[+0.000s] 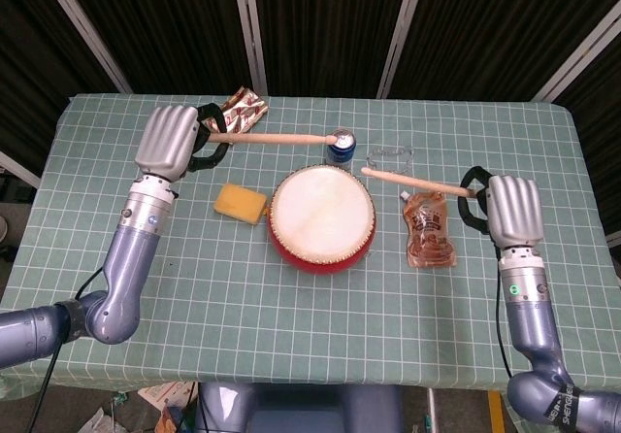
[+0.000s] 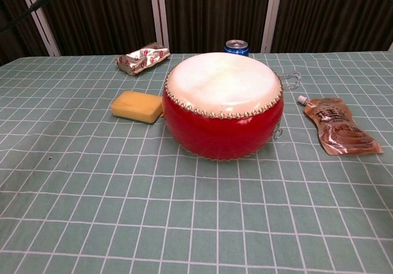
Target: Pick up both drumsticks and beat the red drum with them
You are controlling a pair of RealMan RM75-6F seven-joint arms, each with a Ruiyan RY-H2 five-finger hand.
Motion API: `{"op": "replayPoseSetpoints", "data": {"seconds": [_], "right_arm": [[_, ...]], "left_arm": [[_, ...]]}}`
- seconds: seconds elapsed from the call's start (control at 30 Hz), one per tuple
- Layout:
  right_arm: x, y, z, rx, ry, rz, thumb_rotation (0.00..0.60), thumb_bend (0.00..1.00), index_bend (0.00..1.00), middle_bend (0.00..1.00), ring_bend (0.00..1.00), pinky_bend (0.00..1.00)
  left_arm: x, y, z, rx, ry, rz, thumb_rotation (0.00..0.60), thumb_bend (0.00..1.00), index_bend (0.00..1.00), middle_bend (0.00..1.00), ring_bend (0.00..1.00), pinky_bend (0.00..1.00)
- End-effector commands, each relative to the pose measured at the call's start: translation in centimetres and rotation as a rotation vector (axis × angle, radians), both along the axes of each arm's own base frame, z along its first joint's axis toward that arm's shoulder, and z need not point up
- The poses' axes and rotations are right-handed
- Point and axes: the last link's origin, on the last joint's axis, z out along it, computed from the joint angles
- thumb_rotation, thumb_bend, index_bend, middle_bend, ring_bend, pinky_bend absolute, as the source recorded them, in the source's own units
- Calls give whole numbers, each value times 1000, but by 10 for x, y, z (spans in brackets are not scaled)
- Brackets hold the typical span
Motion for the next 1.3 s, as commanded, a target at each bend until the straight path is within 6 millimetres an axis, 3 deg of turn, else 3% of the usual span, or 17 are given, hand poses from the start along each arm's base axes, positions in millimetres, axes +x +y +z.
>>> {"op": "replayPoseSetpoints", "data": {"seconds": [0.03,0.2,0.3,0.37,0.5,0.6,0.8,1.1,1.3], "right_arm": [[15,-2,-12,28,5,24,600,600,929,1000,1000,1000],[24,-5,-44,87,78,28,600,600,929,1000,1000,1000],[22,-9,-74,131,174,3,600,600,930,1000,1000,1000],[17,-13,-92,149,300,-8,600,600,935,1000,1000,1000],[2,-17,-118,121,784,-24,600,600,939,1000,1000,1000],[0,-17,-125,127,853,-101,600,600,939,1000,1000,1000],[7,-24,-102,66,736,-151,600,600,939,1000,1000,1000],[5,-17,-26,-64,390,-174,600,600,939,1000,1000,1000],[-12,-2,-11,-66,339,-157,600,600,939,1000,1000,1000]], "left_arm": [[-2,-2,6,-2,-5,-5,600,522,797,1000,1000,1000],[-8,-4,9,-16,1,-5,600,522,797,1000,1000,1000],[-16,-7,8,-32,25,-3,600,522,797,1000,1000,1000],[-21,-8,6,-40,49,-1,600,522,797,1000,1000,1000],[-32,-8,4,-56,86,11,600,522,798,1000,1000,1000],[-37,-8,3,-64,100,18,600,522,798,1000,1000,1000],[-39,-10,0,-73,107,16,600,522,798,1000,1000,1000],[-21,-17,-10,-91,122,-19,600,522,798,1000,1000,1000],[1,-21,-23,-112,122,-49,600,522,798,1000,1000,1000]]}}
